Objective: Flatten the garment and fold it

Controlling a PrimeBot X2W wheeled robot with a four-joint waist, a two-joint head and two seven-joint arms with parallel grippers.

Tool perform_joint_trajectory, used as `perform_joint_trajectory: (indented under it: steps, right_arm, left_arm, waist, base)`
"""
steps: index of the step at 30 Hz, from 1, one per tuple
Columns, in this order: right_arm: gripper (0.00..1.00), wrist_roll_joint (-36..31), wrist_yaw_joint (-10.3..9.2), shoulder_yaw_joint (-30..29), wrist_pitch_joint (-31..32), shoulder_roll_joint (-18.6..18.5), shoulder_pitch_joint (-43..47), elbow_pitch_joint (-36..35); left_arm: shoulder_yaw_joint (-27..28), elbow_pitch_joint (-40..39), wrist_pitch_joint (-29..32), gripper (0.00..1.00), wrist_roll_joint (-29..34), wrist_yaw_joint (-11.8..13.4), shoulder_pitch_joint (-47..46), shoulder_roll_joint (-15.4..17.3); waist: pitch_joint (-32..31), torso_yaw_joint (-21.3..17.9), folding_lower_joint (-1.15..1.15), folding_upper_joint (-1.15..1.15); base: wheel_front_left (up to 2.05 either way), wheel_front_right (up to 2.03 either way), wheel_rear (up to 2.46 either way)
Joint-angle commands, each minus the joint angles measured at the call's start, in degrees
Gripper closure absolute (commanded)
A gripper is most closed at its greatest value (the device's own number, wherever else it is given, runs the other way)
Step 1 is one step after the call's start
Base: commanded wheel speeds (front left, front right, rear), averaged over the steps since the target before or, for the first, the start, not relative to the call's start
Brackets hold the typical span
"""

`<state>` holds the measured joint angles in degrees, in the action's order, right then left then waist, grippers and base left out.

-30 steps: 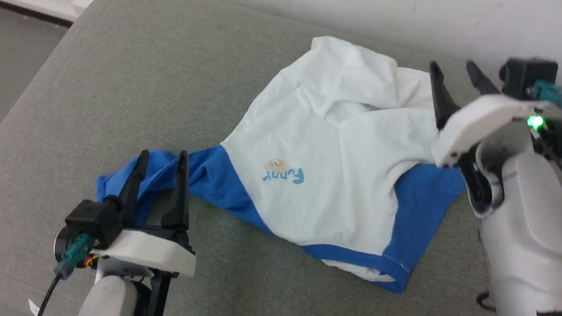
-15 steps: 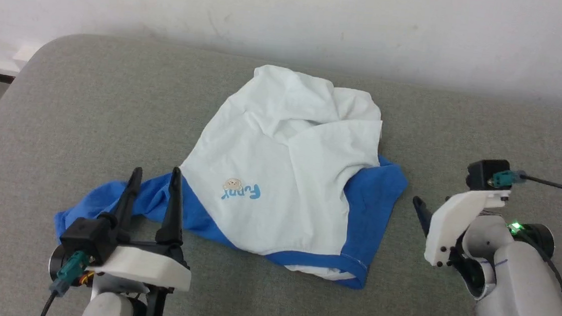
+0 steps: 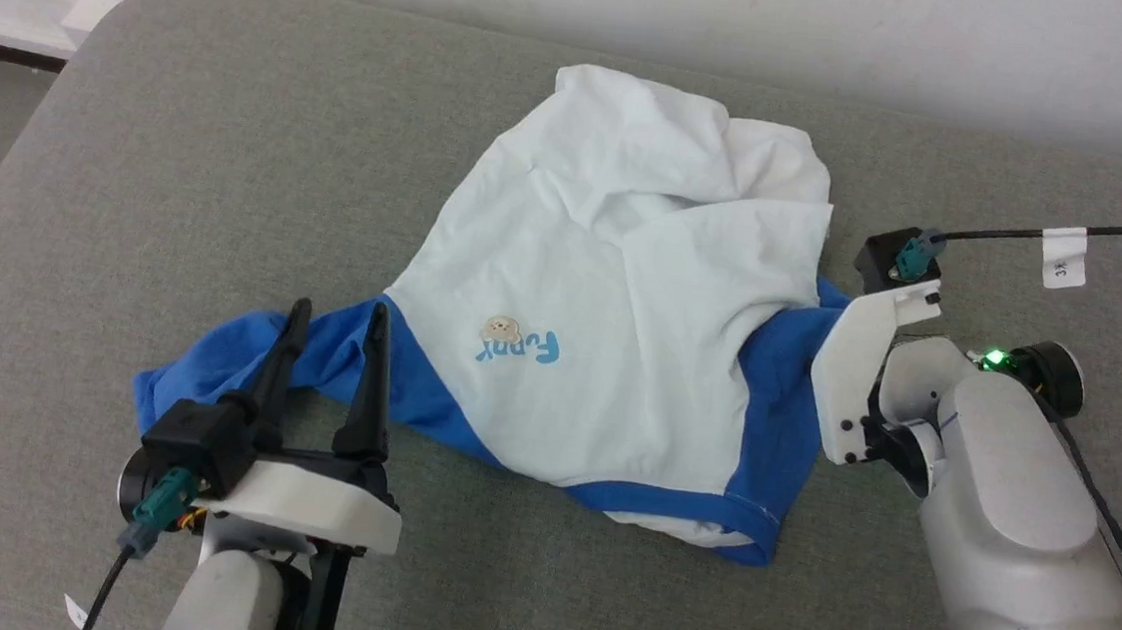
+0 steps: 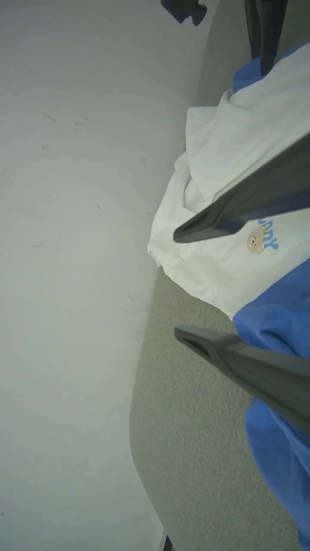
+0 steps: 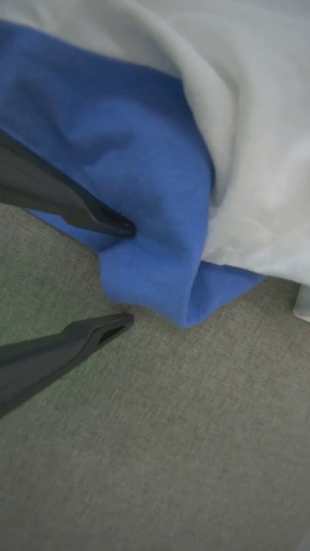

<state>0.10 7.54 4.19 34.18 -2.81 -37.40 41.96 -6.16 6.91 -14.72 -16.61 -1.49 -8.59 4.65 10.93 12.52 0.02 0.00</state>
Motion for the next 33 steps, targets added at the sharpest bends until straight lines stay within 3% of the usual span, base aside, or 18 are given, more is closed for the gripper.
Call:
perform_joint_trajectory:
  steps: [1, 2, 8, 14, 20, 25, 26, 27, 33]
  right_arm:
    - [0.93, 0.4, -0.05, 0.4, -0.6, -0.1, -0.9, 0.6]
    - [1.00, 0.9, -0.05, 0.8, -1.5, -0.1, -1.1, 0.9]
    - [1.00, 5.2, -0.05, -2.8, -10.1, -0.4, -0.9, -0.2]
    - [1.00, 7.7, -0.05, -12.3, -16.8, -3.4, 6.6, -11.4]
    - [1.00, 5.6, -0.05, -27.5, -11.0, -1.3, 22.6, -27.2]
    - [0.99, 11.7, -0.05, -28.2, -1.6, -0.1, 32.3, -32.9]
    - [0.56, 13.3, -0.05, -27.9, -1.5, -0.1, 33.0, -33.5]
    - [0.00, 14.3, -0.05, -27.7, -2.1, -0.1, 33.5, -34.2]
    - [0.00, 15.5, -0.05, -31.8, -11.3, -0.1, 32.2, -38.2]
  left_arm:
    - [-0.2, 0.4, -0.2, 0.00, 0.3, -0.2, -0.8, 0.1]
    - [-0.2, 0.6, -0.2, 0.00, 0.2, -0.2, -0.9, 0.0]
    - [-0.3, 1.3, -0.2, 0.00, 0.0, -0.2, -1.1, -0.1]
    - [0.2, 1.5, -0.3, 0.00, -0.1, 0.0, 0.2, 0.2]
    - [0.1, 1.2, -0.3, 0.00, -0.5, 0.1, 2.0, 0.0]
    - [0.2, 1.0, -0.3, 0.00, -0.9, 0.2, 2.1, 0.1]
    - [0.3, 1.0, -0.3, 0.00, -0.9, 0.2, 2.1, 0.2]
    - [0.3, 1.0, -0.3, 0.00, -0.9, 0.2, 2.1, 0.4]
    - [0.5, 1.0, 3.4, 0.00, -2.4, 0.0, 0.4, 1.1]
  waist:
    - [0.8, 0.6, -0.02, 0.00]
    - [0.7, 0.4, -0.02, 0.00]
    - [-0.9, -1.3, -0.02, 0.00]
    - [-3.5, -3.0, -0.02, 0.00]
    - [-4.5, -4.0, -0.02, 0.00]
    - [-3.9, -4.9, -0.02, 0.00]
    - [-3.9, -5.2, -0.02, 0.00]
    - [-3.9, -5.5, -0.02, 0.00]
    - [-3.8, -7.3, -0.02, 0.00]
  base:
    - [0.00, 0.00, 0.00]
    - [0.00, 0.00, 0.00]
    - [0.00, 0.00, 0.00]
    - [0.00, 0.00, 0.00]
    - [0.00, 0.00, 0.00]
    - [0.00, 0.00, 0.00]
    - [0.00, 0.00, 0.00]
    - [0.00, 0.00, 0.00]
    - [0.00, 0.00, 0.00]
